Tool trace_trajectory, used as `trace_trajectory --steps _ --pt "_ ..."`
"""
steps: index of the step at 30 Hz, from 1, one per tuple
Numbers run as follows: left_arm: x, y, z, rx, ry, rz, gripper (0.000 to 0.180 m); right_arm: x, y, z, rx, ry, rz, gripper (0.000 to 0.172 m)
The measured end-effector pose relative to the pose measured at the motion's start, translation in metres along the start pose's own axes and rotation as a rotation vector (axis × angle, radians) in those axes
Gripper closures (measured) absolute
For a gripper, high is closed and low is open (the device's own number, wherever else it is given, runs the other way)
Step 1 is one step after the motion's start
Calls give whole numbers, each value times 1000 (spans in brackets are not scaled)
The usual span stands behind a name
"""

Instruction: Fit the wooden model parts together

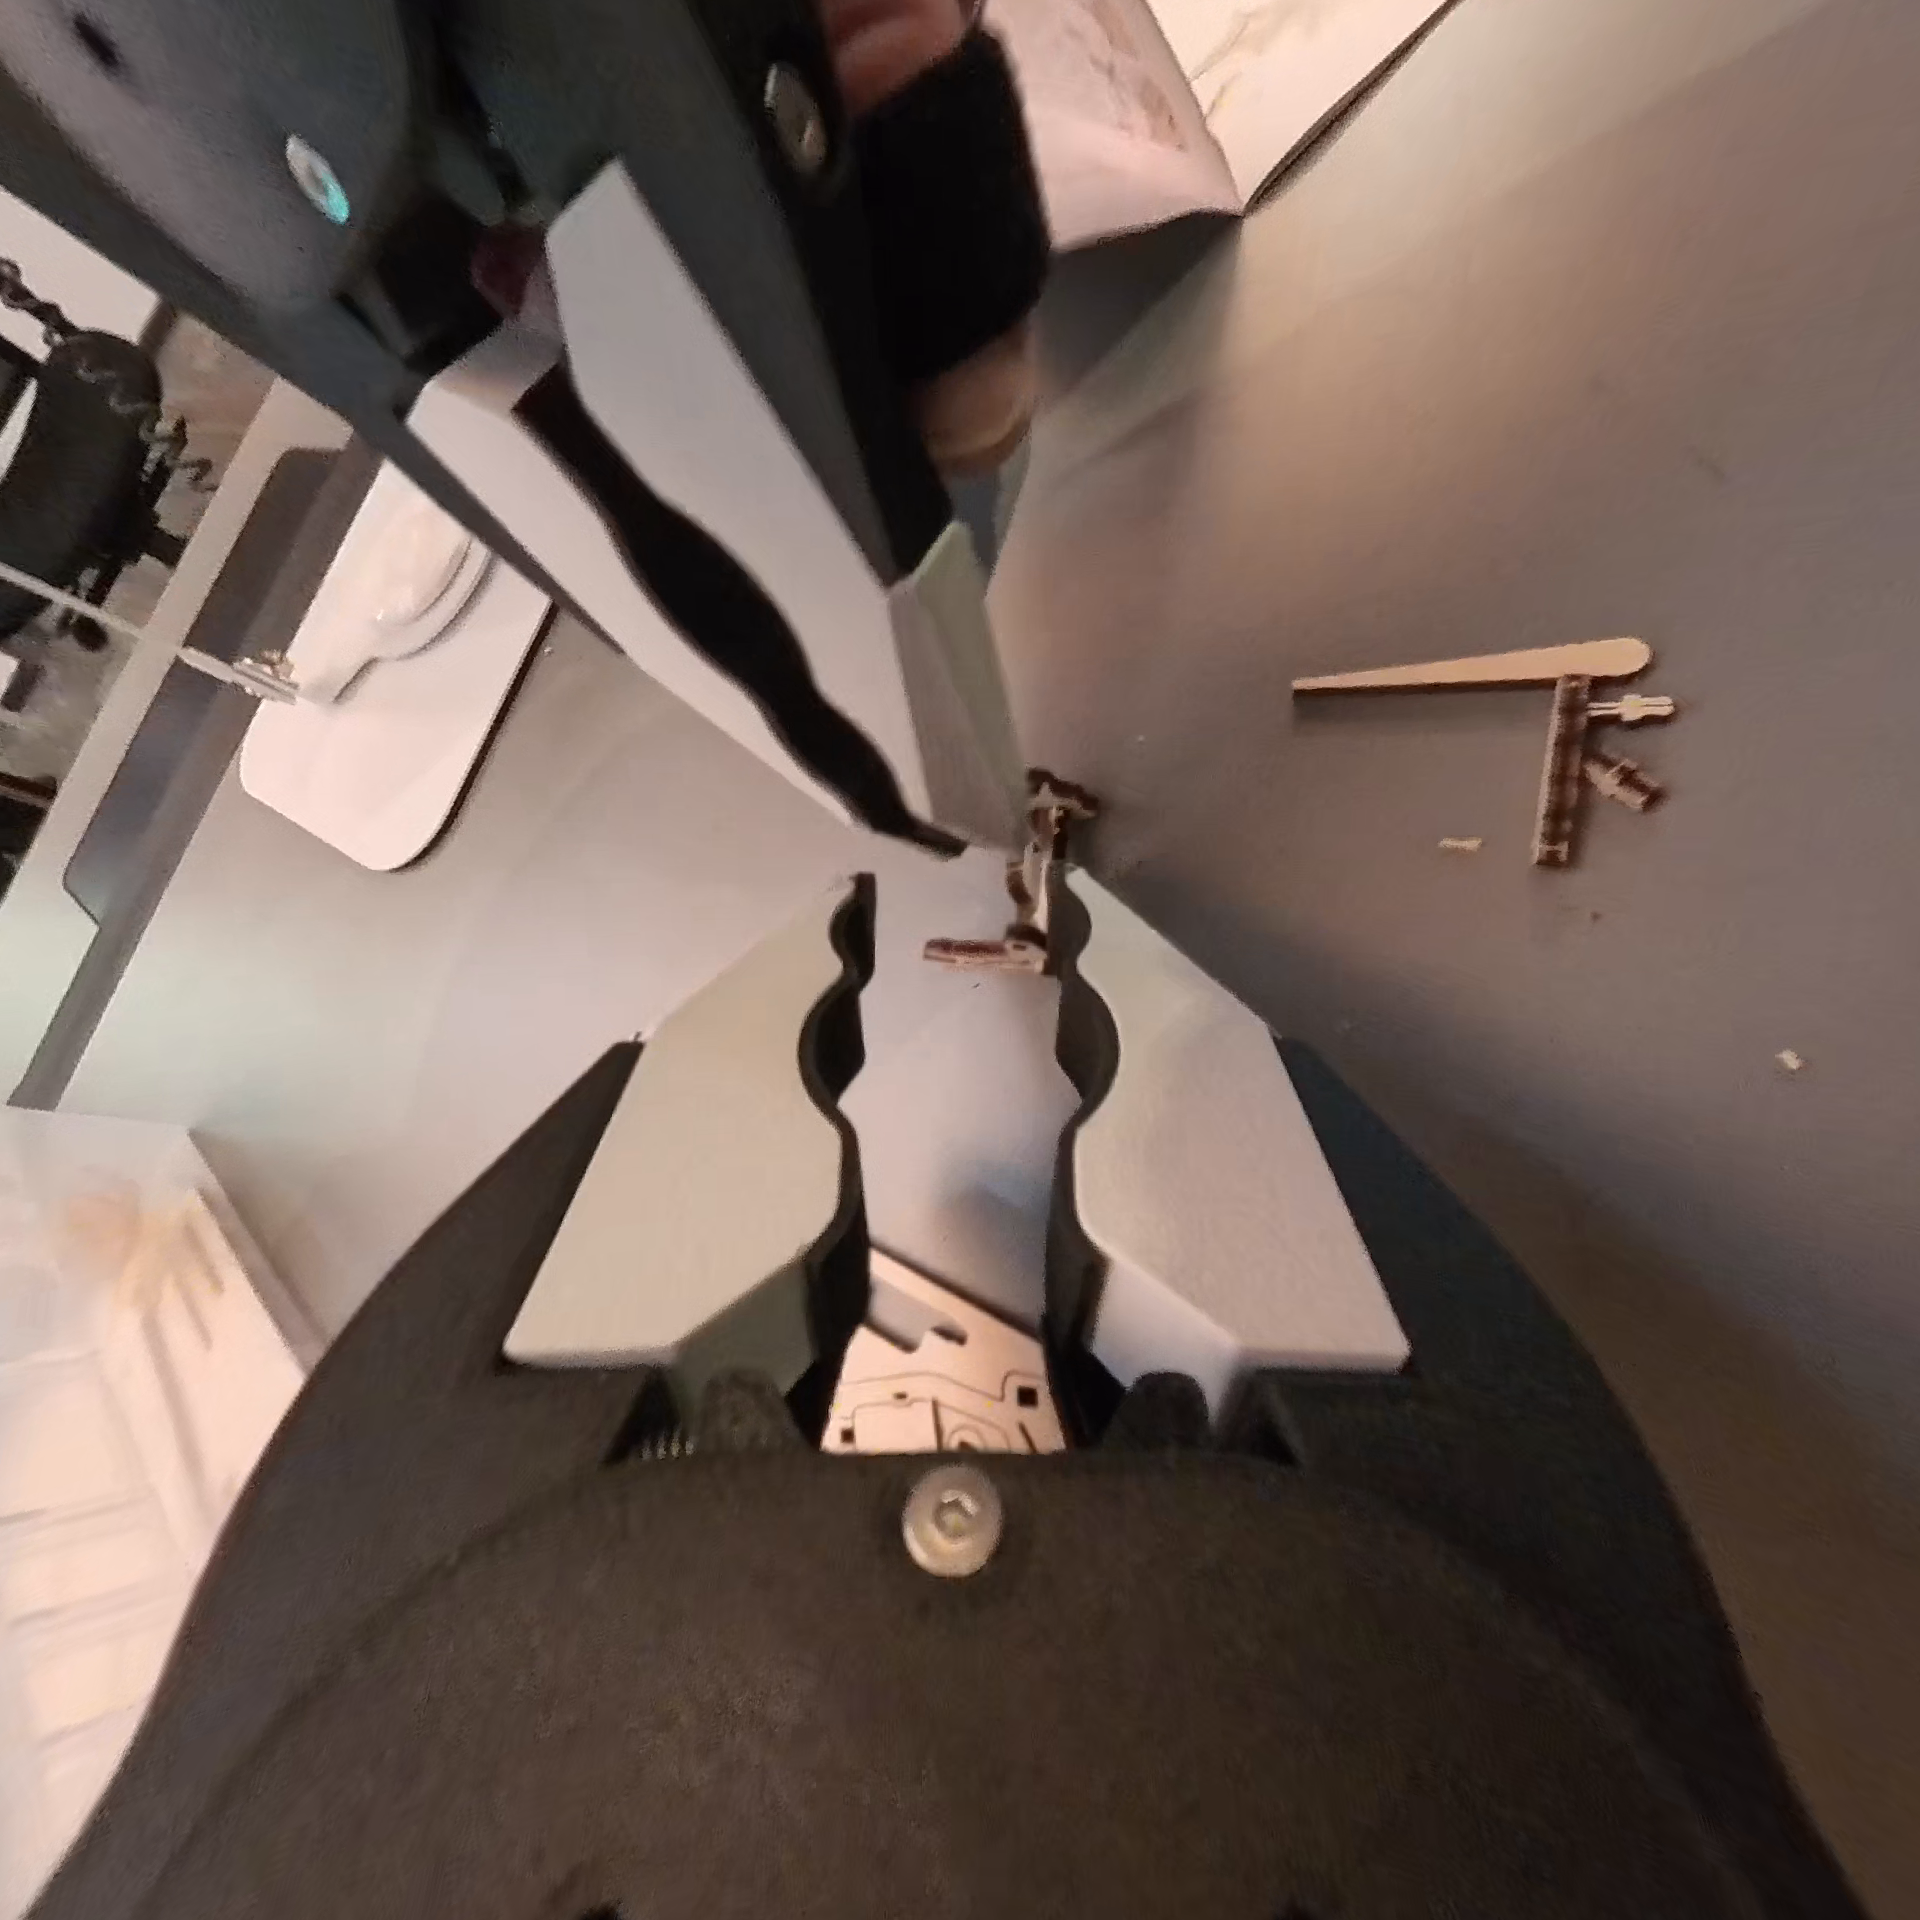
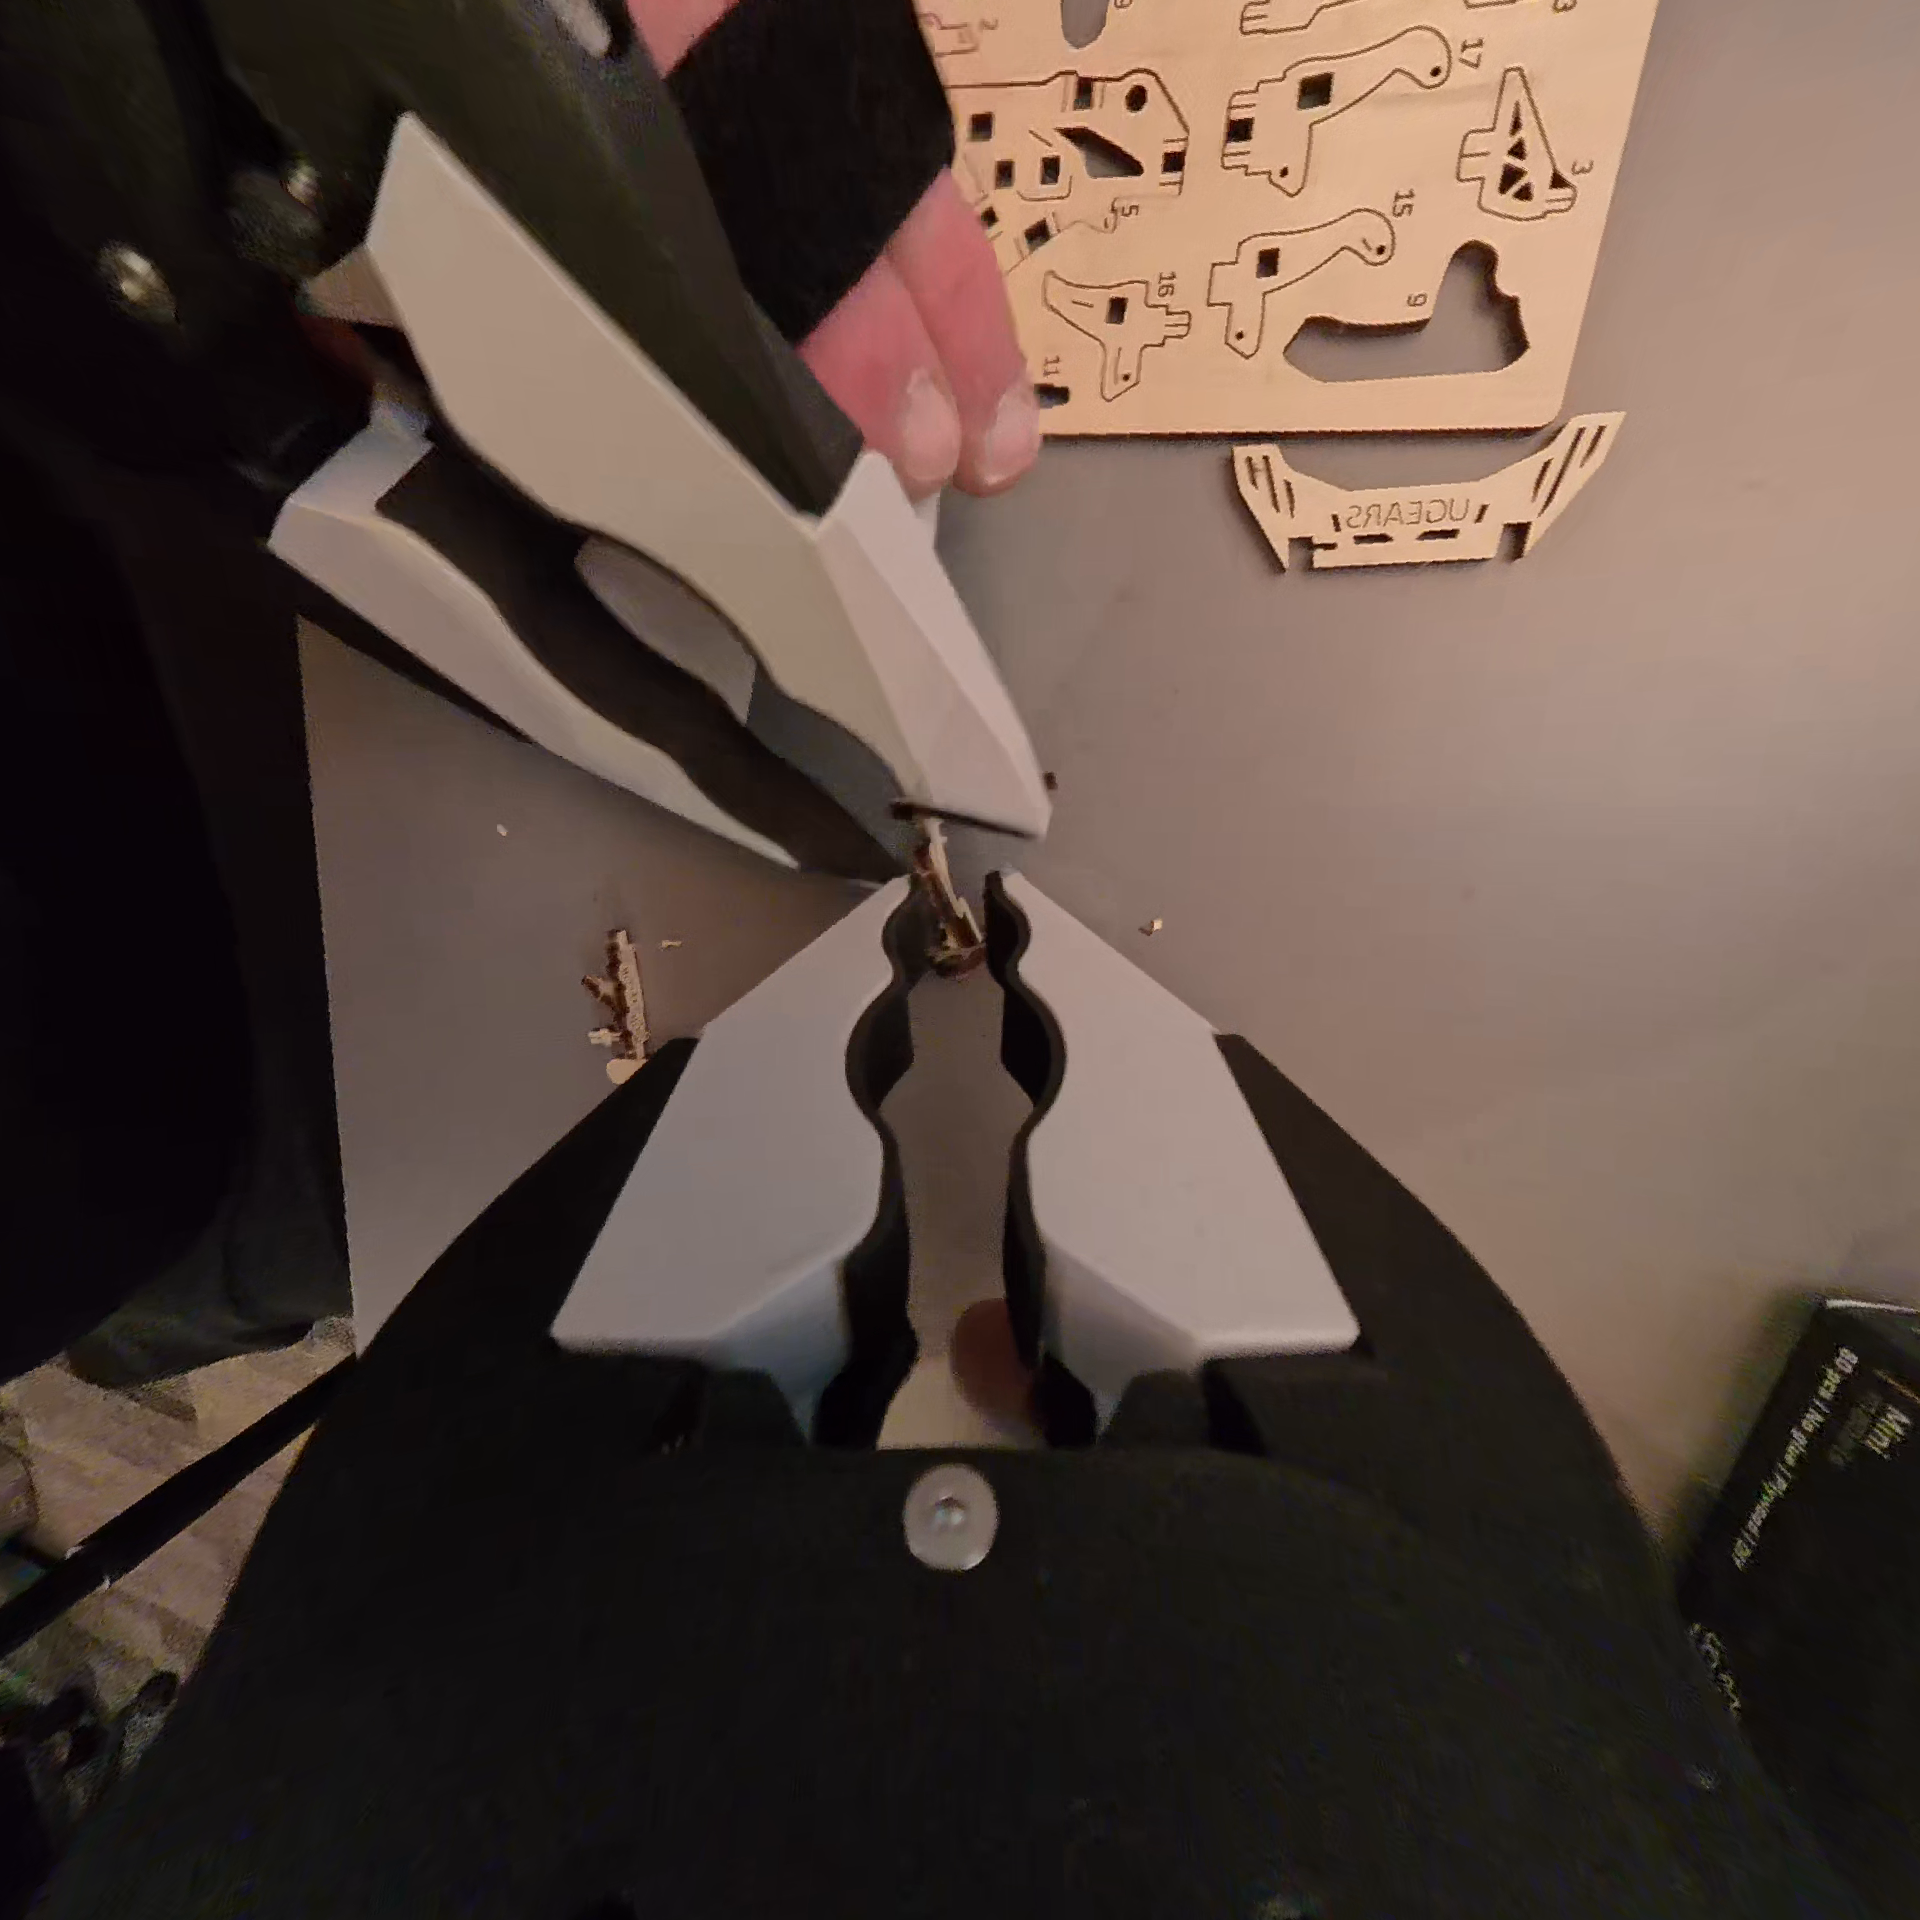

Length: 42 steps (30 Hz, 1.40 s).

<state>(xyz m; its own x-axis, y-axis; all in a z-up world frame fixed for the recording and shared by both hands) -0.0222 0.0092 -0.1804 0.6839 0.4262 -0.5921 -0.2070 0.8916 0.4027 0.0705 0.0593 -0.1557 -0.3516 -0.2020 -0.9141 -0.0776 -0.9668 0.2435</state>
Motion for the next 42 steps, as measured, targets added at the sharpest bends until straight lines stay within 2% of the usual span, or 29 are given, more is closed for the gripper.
trace_trajectory --steps 5,10,19,28,42 --pt "4 0 -7 -34 116 -38 149 3 3 1 -74 25 -1 161" --pt "4 -1 -8 -33 115 -31 152 7 -2 2 -77 39 -19 172" --pt "5 0 -8 -43 107 -41 154 5 10 6 -128 23 11 158" --pt "5 -1 -9 -44 97 -43 157 16 10 7 -141 43 -46 169" --pt "7 0 -10 -27 82 -56 164 14 -8 6 30 7 166 169"
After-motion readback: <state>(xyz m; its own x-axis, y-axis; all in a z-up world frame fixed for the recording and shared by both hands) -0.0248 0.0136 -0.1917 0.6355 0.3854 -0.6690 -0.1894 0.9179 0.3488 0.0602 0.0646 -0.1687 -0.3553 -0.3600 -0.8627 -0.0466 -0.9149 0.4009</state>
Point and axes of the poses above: each gripper's, where its closed fingertips meet, x out along the fingers, z out of its top, y = z × x across the jaws, the point moved 9 cm from there along -x, back along the fingers, and after that the axes turned 2 degrees about -x, right-handed, at the moved point
